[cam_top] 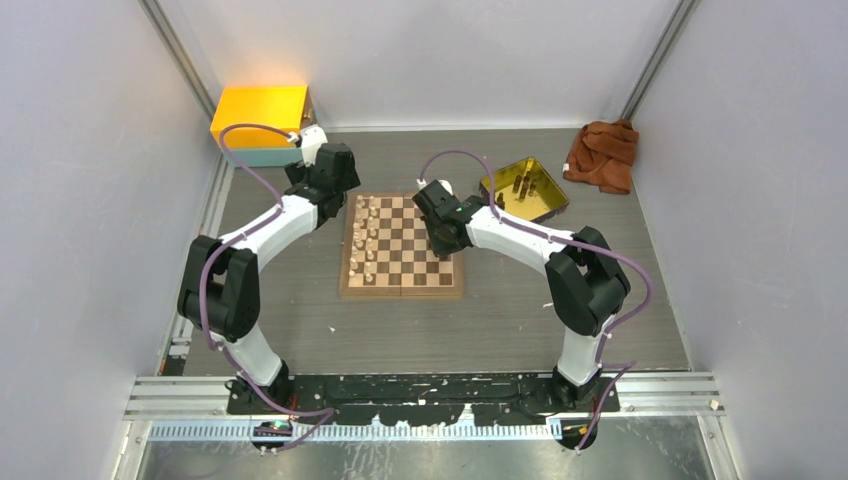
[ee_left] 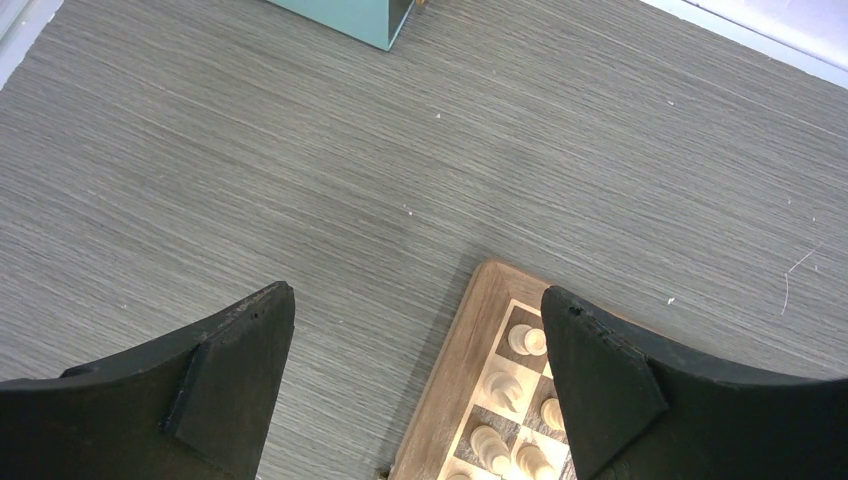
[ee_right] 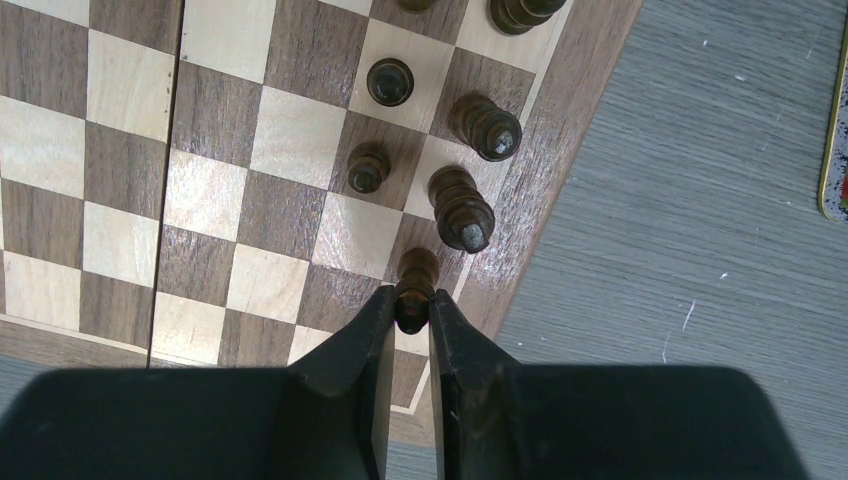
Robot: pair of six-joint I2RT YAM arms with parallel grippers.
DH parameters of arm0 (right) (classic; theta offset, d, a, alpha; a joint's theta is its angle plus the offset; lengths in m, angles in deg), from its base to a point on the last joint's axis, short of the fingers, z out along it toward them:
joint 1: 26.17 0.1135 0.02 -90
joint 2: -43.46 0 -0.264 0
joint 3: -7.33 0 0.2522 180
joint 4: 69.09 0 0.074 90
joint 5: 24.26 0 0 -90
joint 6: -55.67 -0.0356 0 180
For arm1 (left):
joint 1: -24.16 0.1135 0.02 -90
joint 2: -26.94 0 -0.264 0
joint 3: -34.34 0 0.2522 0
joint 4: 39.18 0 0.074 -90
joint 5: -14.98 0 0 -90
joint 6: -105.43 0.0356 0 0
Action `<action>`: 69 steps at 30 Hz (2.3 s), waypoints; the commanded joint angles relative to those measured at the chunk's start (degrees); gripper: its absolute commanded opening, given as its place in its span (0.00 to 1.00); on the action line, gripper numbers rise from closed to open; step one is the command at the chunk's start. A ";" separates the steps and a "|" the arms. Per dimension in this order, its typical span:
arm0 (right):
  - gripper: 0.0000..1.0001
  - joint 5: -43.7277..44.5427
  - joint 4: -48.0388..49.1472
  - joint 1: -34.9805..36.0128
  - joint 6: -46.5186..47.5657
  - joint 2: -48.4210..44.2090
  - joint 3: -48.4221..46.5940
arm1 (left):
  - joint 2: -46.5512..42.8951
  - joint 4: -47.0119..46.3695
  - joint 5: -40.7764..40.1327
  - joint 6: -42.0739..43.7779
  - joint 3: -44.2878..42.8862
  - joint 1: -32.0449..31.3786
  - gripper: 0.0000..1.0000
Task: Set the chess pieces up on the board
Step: Place the chess piece on the chessboard, then pick up the chess piece from the storage box.
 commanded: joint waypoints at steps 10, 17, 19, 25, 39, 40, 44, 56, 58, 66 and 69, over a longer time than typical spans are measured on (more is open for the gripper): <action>0.28 0.73 0.58 0.21 0.31 0.04 -2.04 | -1.46 -2.89 -1.15 0.36 -0.21 -0.19 0.93; 0.32 1.08 0.55 0.19 0.56 -0.43 -2.30 | -1.46 -2.85 -1.06 0.42 -0.20 -0.19 0.93; 0.32 1.18 0.36 0.23 0.61 -0.61 -2.42 | -1.47 -2.92 -1.06 0.40 -0.21 -0.17 0.93; 0.33 1.52 -0.36 0.19 0.91 -1.53 -3.26 | -1.51 -2.90 -1.06 0.43 -0.23 -0.19 0.93; 0.34 3.02 -3.35 0.18 1.40 -6.80 -7.40 | -1.48 -2.63 -1.28 0.41 -1.18 -0.27 0.93; 0.35 3.70 -3.56 0.21 1.30 -7.62 -7.98 | -1.41 -2.63 -1.32 0.39 -1.37 -0.28 0.93; 0.37 5.88 -4.13 -0.80 1.23 -9.85 -10.27 | -1.15 -2.54 -1.28 0.41 -1.99 -0.36 0.93; 0.41 5.00 -2.48 -18.67 -0.06 -3.97 -15.85 | -1.22 -2.41 -0.98 0.44 -2.49 -0.54 0.93; 0.41 4.90 -2.03 -20.95 0.34 -1.39 -17.53 | -1.13 -2.39 -0.91 0.47 -2.40 -0.63 0.93; 0.43 3.61 -1.28 -27.53 0.70 9.09 -25.26 | -0.57 -2.71 -1.06 0.76 -2.20 -0.63 0.94; 0.43 2.74 -1.45 -29.59 0.26 11.78 -28.10 | -0.30 -2.91 -1.06 1.10 -2.31 -0.63 0.94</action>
